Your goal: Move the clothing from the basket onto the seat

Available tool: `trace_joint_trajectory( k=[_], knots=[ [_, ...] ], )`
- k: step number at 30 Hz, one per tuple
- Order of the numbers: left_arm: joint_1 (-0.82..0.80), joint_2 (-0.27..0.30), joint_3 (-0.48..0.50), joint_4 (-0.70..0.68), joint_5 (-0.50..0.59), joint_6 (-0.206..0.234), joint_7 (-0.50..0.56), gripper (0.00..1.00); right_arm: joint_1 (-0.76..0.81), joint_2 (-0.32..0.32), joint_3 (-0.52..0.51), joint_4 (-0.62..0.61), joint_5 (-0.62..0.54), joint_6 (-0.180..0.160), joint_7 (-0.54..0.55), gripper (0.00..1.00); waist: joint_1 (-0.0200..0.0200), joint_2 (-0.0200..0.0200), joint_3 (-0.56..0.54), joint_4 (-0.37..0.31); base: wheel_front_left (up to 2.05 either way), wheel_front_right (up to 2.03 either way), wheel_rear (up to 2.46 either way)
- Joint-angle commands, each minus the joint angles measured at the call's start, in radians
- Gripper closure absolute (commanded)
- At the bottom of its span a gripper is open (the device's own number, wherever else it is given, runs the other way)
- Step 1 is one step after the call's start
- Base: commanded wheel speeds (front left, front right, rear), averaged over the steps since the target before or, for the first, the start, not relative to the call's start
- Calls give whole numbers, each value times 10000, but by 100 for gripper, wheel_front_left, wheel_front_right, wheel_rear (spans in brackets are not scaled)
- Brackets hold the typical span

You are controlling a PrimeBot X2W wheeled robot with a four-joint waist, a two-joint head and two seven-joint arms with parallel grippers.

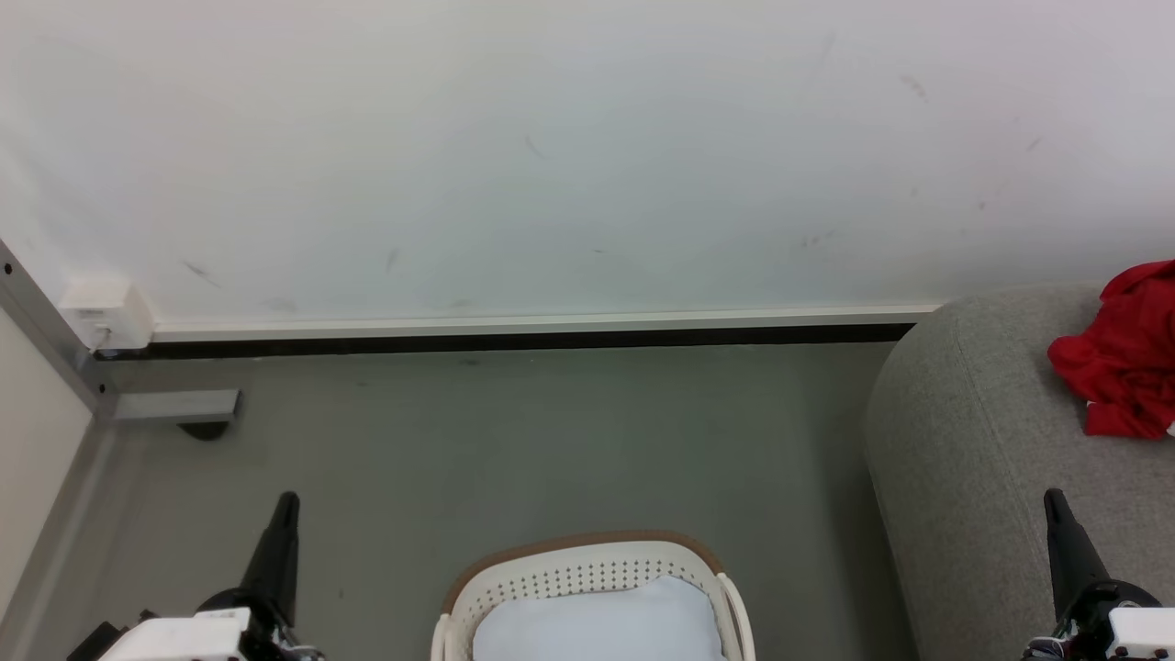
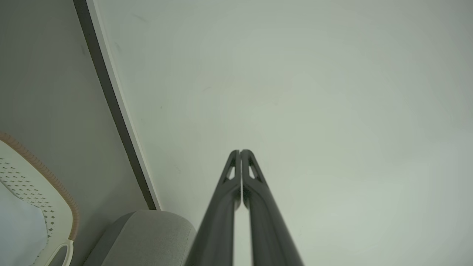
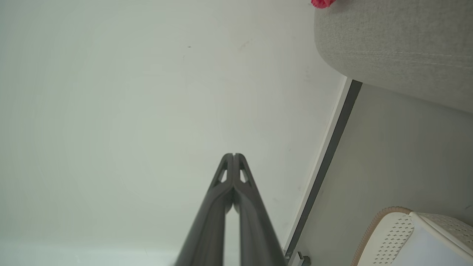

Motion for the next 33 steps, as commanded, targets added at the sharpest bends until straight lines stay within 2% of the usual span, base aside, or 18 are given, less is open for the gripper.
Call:
trace_joint_trajectory(
  k=[1, 33],
  knots=[
    [-92, 20, 26, -6, -139, -62, 40, 100, -115, 16, -53, -47, -57, -21, 6, 100, 0, 0, 0, 0, 0, 0, 0],
    [-91, 20, 24, -6, -141, -62, 38, 100, -118, 30, -69, -46, -74, -21, 27, 100, 0, 0, 0, 0, 0, 0, 0]
  ],
)
